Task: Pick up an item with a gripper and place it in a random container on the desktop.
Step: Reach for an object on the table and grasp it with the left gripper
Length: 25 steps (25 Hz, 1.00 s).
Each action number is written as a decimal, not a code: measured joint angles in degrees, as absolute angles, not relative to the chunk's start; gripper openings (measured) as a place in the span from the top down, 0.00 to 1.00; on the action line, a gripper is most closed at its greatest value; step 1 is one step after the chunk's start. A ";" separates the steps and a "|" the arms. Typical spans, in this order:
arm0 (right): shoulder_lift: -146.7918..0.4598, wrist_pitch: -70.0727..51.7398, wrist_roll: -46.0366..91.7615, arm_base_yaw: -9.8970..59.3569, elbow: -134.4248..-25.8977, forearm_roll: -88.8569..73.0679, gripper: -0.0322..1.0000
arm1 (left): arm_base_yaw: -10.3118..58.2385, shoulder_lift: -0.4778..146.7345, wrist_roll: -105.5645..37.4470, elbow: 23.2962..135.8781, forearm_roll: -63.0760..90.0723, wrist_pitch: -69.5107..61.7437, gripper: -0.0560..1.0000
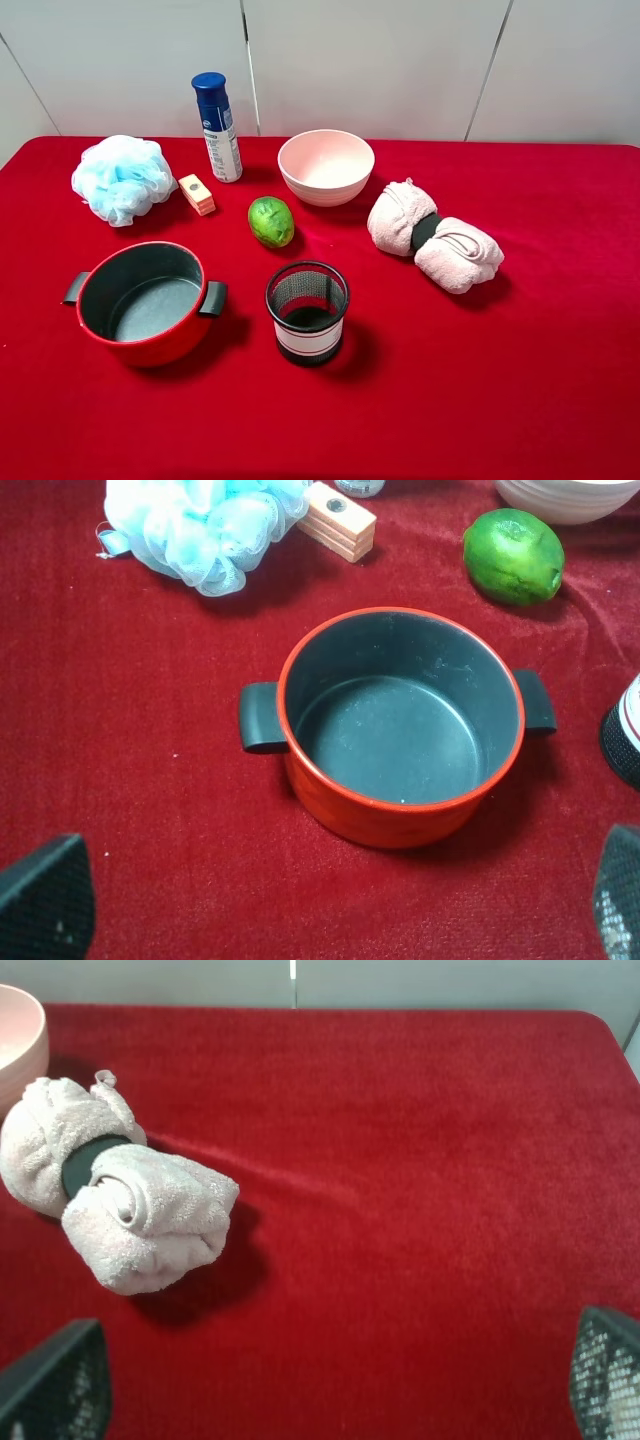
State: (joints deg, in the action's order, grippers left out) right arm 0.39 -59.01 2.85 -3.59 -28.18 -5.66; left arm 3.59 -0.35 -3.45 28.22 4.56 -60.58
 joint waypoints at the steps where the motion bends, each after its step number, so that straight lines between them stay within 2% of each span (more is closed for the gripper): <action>1: 0.39 -59.01 2.85 -3.59 -28.18 -5.66 0.30 | 3.59 -0.35 -3.45 28.22 4.56 -60.58 0.01; 25: 0.39 -59.01 2.85 -3.59 -28.18 -5.66 0.30 | 3.59 -0.35 -3.45 28.22 4.51 -60.58 0.01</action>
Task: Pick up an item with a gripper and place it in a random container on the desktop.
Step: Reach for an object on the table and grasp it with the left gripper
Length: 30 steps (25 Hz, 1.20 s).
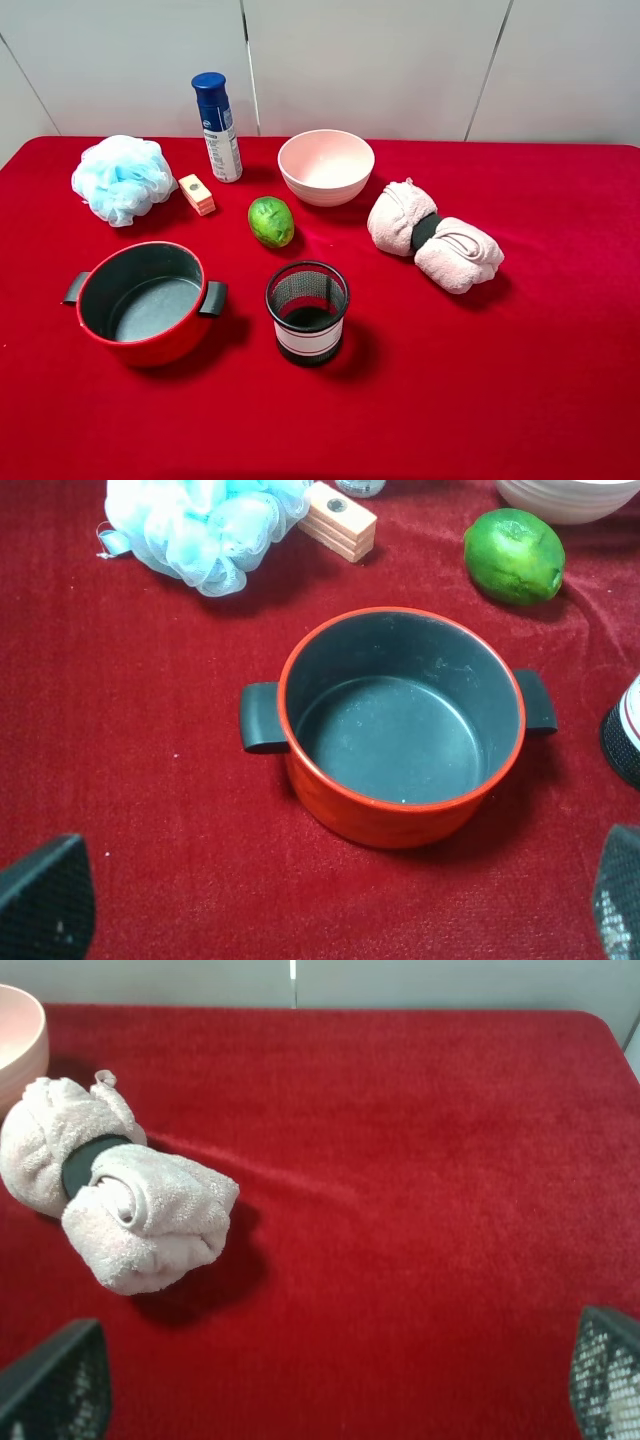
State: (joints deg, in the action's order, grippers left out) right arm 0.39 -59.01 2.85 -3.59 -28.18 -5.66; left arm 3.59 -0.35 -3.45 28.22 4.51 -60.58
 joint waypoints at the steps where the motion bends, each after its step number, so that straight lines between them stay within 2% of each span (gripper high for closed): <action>1: 0.39 -59.01 2.85 -3.59 -28.18 -5.66 0.30 | 3.59 -0.35 -3.45 28.22 4.51 -60.58 0.01; 10: 0.39 -59.01 2.85 -3.59 -28.18 -5.66 0.30 | 3.59 1.45 -3.45 30.12 4.17 -60.57 0.02; 30: 0.39 -59.01 2.85 -3.59 -28.18 -5.66 0.30 | 3.59 32.30 -4.63 44.13 3.69 -60.57 0.02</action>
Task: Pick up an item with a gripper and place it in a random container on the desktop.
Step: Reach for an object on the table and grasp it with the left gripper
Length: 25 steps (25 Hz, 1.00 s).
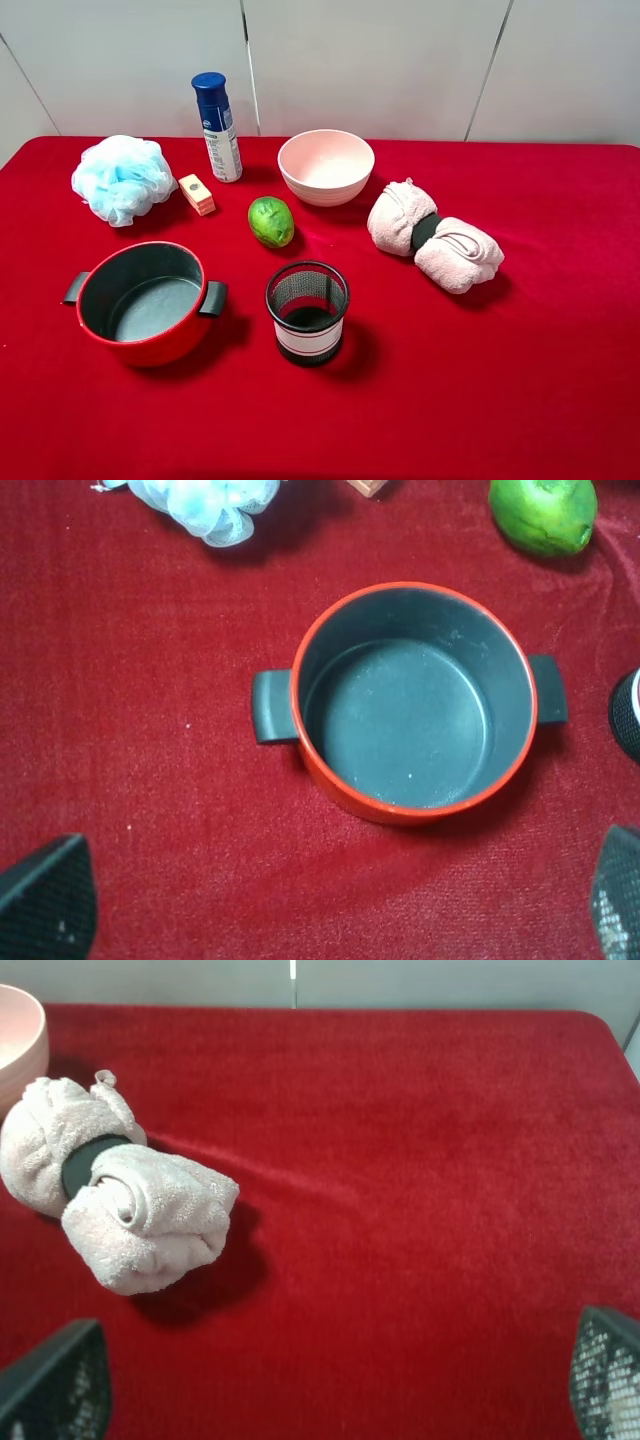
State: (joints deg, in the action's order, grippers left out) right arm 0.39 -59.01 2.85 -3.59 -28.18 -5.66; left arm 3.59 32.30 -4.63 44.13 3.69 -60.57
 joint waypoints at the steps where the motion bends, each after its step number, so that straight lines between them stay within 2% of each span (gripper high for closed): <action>1: 0.39 -59.01 2.85 -3.59 -28.18 -5.66 0.30 | 3.59 33.73 -4.76 44.75 3.69 -60.57 0.02; 25: 0.39 -59.01 2.85 -3.59 -28.18 -5.66 0.30 | 3.59 61.92 -5.96 57.08 3.39 -55.07 0.02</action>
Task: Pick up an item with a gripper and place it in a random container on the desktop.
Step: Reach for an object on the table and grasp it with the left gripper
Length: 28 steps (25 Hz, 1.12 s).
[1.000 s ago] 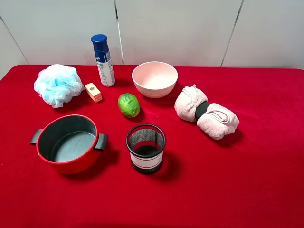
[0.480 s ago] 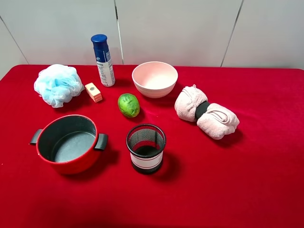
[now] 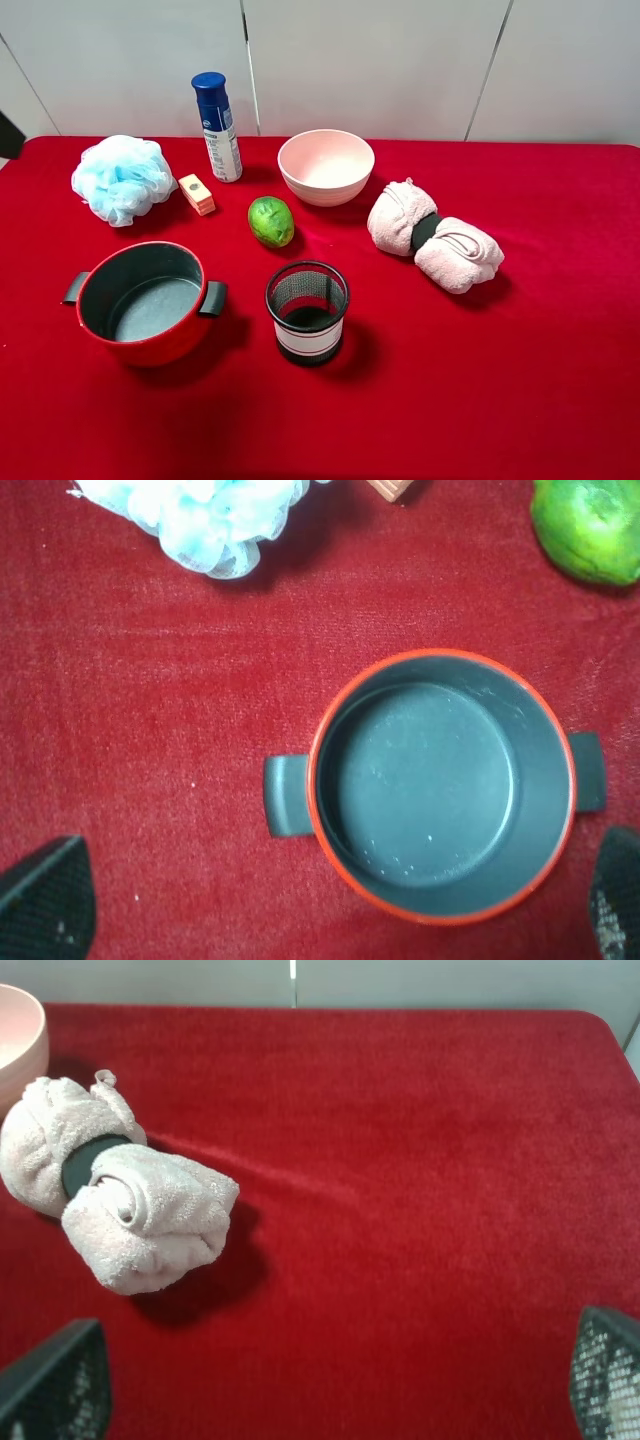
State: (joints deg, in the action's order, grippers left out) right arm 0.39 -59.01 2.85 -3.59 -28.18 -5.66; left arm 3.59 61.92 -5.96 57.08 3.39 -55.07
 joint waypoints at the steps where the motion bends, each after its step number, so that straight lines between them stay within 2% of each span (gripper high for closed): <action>1: 0.39 -59.01 2.85 -3.59 -28.18 -5.66 0.30 | 3.59 63.13 -6.48 57.51 3.39 -55.01 0.02; 28: 0.39 -59.01 2.85 -3.59 -28.18 -5.66 0.30 | 3.59 90.46 -9.28 77.27 1.91 -56.16 0.02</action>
